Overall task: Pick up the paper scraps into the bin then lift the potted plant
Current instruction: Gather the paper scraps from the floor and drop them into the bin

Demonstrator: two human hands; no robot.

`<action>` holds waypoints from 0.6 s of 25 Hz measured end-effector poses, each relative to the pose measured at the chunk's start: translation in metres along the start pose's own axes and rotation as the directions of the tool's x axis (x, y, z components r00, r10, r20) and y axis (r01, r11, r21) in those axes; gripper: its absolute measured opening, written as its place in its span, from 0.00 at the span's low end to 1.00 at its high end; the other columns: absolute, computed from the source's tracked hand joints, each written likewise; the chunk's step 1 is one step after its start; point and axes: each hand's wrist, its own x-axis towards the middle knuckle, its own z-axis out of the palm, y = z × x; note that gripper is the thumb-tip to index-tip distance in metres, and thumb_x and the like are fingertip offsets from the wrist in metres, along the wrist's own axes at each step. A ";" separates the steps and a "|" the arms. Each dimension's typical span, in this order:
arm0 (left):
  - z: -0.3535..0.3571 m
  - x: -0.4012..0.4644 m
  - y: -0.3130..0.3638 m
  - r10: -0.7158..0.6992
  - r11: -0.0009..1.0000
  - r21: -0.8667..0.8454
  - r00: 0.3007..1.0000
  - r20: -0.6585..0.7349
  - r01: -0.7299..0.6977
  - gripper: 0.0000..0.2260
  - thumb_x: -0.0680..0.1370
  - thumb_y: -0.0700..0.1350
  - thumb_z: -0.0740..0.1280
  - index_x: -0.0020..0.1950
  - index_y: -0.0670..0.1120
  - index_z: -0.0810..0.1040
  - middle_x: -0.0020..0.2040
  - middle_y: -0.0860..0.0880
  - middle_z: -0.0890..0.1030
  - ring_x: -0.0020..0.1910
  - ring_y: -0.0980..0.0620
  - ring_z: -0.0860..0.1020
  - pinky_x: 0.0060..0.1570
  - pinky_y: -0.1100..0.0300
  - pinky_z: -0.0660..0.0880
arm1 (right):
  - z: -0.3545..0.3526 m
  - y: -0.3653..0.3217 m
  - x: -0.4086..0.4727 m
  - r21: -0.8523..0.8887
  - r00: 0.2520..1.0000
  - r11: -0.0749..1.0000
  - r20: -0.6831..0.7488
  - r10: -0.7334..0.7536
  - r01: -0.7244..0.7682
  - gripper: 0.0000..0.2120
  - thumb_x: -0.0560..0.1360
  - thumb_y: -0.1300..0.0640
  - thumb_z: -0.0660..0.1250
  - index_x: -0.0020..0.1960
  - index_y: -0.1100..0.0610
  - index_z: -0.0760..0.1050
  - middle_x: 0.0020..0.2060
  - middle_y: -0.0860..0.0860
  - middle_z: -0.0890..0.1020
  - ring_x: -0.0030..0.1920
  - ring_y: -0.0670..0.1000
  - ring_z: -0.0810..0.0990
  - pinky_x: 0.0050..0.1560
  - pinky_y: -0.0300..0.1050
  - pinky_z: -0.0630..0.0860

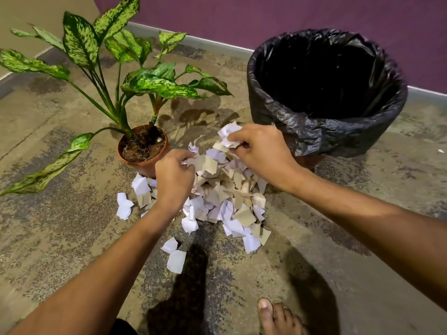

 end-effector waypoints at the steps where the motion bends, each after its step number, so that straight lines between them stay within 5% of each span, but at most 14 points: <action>1: -0.002 0.001 0.007 0.026 0.999 -0.026 0.999 -0.031 -0.026 0.12 0.70 0.33 0.68 0.50 0.44 0.83 0.49 0.49 0.83 0.42 0.51 0.79 0.42 0.65 0.72 | -0.011 -0.005 0.004 0.028 0.999 1.000 -0.044 0.004 -0.003 0.11 0.72 0.62 0.71 0.55 0.57 0.83 0.48 0.53 0.84 0.50 0.55 0.82 0.53 0.52 0.77; 4: -0.008 0.001 0.026 0.098 0.989 -0.102 0.989 -0.107 -0.109 0.11 0.70 0.34 0.69 0.49 0.46 0.83 0.48 0.54 0.82 0.40 0.56 0.77 0.41 0.71 0.70 | -0.045 -0.019 0.015 0.110 0.982 0.994 -0.188 0.030 -0.009 0.10 0.71 0.59 0.73 0.52 0.56 0.84 0.46 0.51 0.85 0.48 0.50 0.82 0.51 0.49 0.78; 9: -0.020 0.006 0.069 0.214 0.946 -0.188 0.945 -0.247 -0.264 0.10 0.71 0.36 0.69 0.50 0.46 0.83 0.49 0.55 0.81 0.47 0.58 0.79 0.49 0.64 0.76 | -0.102 -0.013 0.038 0.195 0.889 0.981 -0.447 0.103 -0.016 0.10 0.69 0.55 0.74 0.50 0.54 0.85 0.45 0.44 0.85 0.46 0.40 0.82 0.53 0.39 0.78; 15: -0.029 0.015 0.129 0.300 0.859 -0.301 0.883 -0.361 -0.415 0.10 0.72 0.35 0.70 0.52 0.42 0.83 0.49 0.52 0.81 0.49 0.55 0.80 0.50 0.60 0.79 | -0.126 0.036 0.046 0.018 0.927 0.969 -0.285 0.243 -0.248 0.10 0.70 0.58 0.73 0.51 0.51 0.84 0.45 0.47 0.85 0.48 0.47 0.82 0.54 0.43 0.77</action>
